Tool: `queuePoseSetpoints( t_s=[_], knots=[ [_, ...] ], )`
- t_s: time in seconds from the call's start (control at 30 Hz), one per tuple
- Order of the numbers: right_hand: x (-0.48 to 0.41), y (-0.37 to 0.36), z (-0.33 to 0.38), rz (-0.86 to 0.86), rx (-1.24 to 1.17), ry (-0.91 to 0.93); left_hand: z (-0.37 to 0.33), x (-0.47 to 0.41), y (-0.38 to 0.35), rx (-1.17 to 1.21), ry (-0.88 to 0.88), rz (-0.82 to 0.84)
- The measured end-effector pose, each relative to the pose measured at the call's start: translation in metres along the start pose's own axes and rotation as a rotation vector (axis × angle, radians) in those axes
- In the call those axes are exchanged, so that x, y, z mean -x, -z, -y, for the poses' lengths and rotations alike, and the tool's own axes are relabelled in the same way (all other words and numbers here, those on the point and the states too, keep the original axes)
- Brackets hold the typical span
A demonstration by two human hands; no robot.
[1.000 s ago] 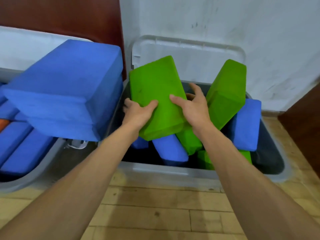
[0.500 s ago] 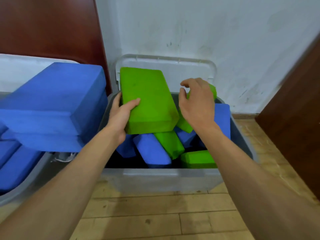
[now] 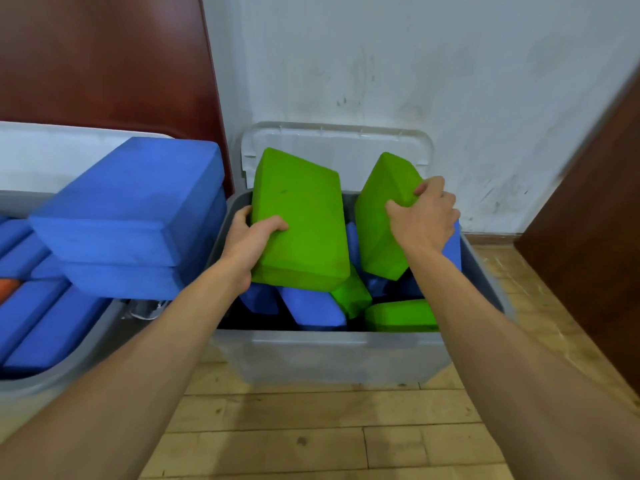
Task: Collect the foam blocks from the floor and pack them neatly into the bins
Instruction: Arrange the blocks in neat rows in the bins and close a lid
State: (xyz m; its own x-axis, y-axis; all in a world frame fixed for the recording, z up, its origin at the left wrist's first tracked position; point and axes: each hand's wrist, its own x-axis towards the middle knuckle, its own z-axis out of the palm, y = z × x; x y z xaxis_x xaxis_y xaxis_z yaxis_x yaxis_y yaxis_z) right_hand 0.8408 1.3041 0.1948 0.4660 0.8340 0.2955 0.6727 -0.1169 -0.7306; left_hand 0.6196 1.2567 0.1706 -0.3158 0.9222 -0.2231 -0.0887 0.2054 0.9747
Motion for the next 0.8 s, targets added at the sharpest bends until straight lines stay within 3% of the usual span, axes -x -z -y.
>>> queuePoseSetpoints(
  t_s=[0.13, 0.23, 0.3, 0.37, 0.43, 0.6, 0.7, 0.8],
  knots=[
    [0.004, 0.005, 0.010, -0.182, -0.397, -0.053, -0.002, 0.005, 0.005, -0.037, -0.014, -0.065],
    [0.014, 0.000, 0.020, -0.167, -0.759, -0.233, 0.001, 0.005, 0.008, -0.011, -0.013, -0.132],
    [0.014, -0.005, 0.028, 0.014, -0.978, -0.422, 0.001, 0.006, 0.007, 0.048, 0.005, -0.127],
    [0.013, -0.012, 0.030, 0.319, -1.138, -0.481, -0.002, 0.006, 0.004, 0.137, 0.025, -0.087],
    [0.015, -0.013, 0.030, 0.547, -1.087, -0.455, -0.005, 0.006, 0.002, 0.164, 0.020, -0.064],
    [0.006, -0.002, 0.016, 0.782, -0.722, -0.371, -0.003, 0.002, 0.008, 0.094, 0.021, 0.001],
    [0.003, 0.007, 0.004, 0.985, -0.815, -0.453, -0.001, 0.000, 0.011, -0.025, 0.005, 0.074],
    [0.006, 0.009, 0.002, 1.053, -0.836, -0.447, -0.006, 0.005, 0.005, -0.007, 0.024, 0.183]
  ],
)
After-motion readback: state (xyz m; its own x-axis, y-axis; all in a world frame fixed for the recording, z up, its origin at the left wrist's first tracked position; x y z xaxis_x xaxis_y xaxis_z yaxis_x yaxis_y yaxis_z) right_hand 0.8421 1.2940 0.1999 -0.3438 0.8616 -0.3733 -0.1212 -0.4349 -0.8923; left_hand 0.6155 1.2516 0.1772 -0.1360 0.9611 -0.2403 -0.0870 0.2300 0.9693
